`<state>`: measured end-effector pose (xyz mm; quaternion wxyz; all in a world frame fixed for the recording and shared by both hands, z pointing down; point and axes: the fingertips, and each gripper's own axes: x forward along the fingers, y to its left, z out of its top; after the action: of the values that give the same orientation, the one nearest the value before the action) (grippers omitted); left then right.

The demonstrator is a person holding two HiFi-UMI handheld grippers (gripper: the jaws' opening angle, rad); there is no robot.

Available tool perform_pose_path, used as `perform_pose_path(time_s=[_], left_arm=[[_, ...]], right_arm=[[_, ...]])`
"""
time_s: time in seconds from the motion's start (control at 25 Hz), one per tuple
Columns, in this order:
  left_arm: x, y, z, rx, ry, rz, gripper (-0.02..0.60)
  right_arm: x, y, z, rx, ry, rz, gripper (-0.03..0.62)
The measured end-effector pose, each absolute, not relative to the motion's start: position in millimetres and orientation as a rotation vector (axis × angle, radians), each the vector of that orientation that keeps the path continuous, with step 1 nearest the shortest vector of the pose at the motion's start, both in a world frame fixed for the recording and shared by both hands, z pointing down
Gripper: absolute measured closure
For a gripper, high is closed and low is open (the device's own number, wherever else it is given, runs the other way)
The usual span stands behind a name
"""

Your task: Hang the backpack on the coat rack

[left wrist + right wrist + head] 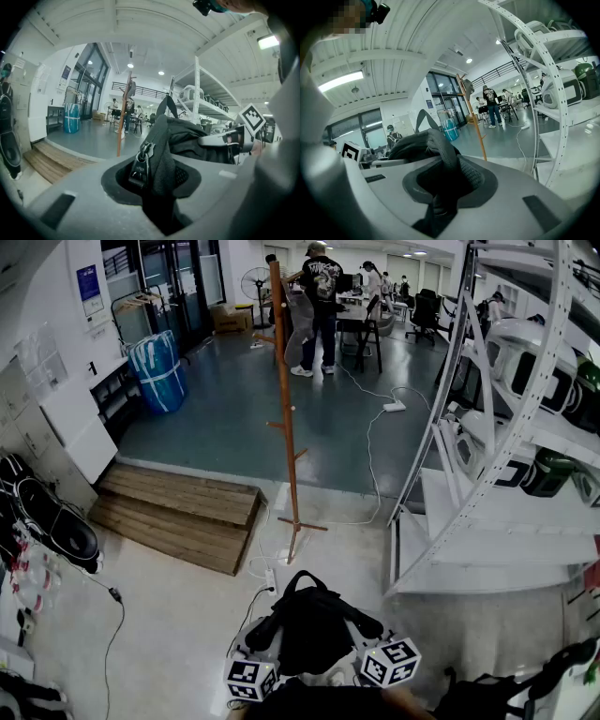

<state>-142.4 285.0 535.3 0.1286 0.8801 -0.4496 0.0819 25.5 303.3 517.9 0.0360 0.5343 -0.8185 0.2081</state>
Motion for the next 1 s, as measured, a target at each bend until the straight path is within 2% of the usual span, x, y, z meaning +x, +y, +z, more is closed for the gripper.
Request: perform_pose_path(time_s=[1.0], left_arm=[[-189.5,257.5,542.9,2.575,-1.236,0.244,0.463]], right_arm=[[-23.1,283.0,520.9,1.69,-2.486,0.673,0.534]])
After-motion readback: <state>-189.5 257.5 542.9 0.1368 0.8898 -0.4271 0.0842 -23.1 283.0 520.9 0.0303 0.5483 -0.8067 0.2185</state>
